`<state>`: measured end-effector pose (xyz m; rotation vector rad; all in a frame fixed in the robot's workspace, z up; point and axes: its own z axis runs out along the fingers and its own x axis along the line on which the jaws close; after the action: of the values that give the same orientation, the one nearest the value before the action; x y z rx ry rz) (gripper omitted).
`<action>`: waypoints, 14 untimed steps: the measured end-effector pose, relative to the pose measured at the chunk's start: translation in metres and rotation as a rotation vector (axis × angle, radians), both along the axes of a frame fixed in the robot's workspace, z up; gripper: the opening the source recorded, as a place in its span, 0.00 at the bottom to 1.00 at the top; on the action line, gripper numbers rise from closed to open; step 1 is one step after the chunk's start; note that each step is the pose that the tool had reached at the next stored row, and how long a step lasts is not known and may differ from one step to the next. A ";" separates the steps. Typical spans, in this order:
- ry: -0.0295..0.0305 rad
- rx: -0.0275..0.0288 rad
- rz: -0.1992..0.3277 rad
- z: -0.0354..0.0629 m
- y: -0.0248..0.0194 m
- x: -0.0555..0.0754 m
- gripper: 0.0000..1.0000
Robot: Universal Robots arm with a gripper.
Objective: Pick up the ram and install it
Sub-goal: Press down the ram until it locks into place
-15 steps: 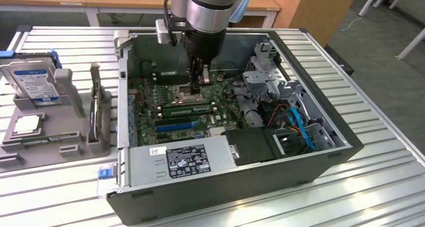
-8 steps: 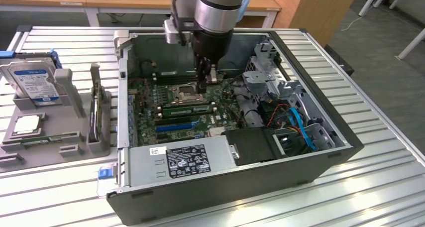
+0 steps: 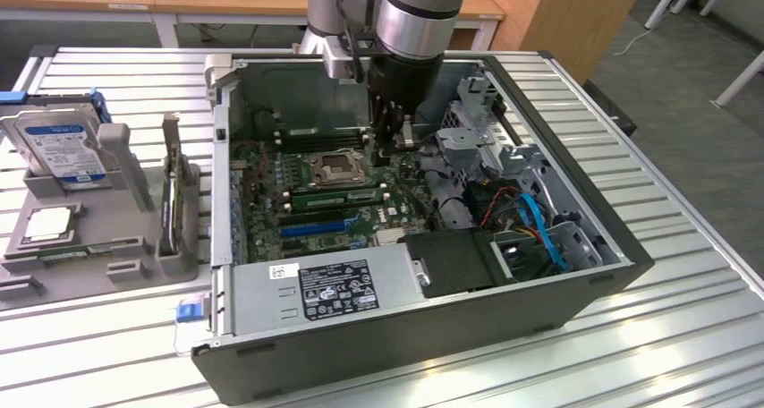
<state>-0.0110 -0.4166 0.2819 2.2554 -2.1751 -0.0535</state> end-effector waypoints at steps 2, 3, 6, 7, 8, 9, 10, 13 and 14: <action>0.0000 0.0000 0.001 0.0000 0.0000 0.000 0.11; -0.0001 0.0003 0.001 -0.0004 0.0001 0.000 0.11; 0.0000 0.0000 0.001 -0.0056 0.0000 0.000 0.11; 0.0001 0.0000 0.001 -0.0074 0.0000 0.000 0.11; 0.0000 0.0000 0.001 -0.0092 0.0000 0.000 0.11; 0.0000 0.0001 0.001 -0.0110 0.0000 0.000 0.11; 0.0000 0.0001 0.001 -0.0128 0.0000 0.000 0.11; 0.0000 -0.0001 0.001 -0.0182 0.0000 0.000 0.11; 0.0001 -0.0002 0.001 -0.0200 0.0000 0.000 0.11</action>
<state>-0.0109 -0.4166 0.2619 2.2564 -2.1738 -0.0534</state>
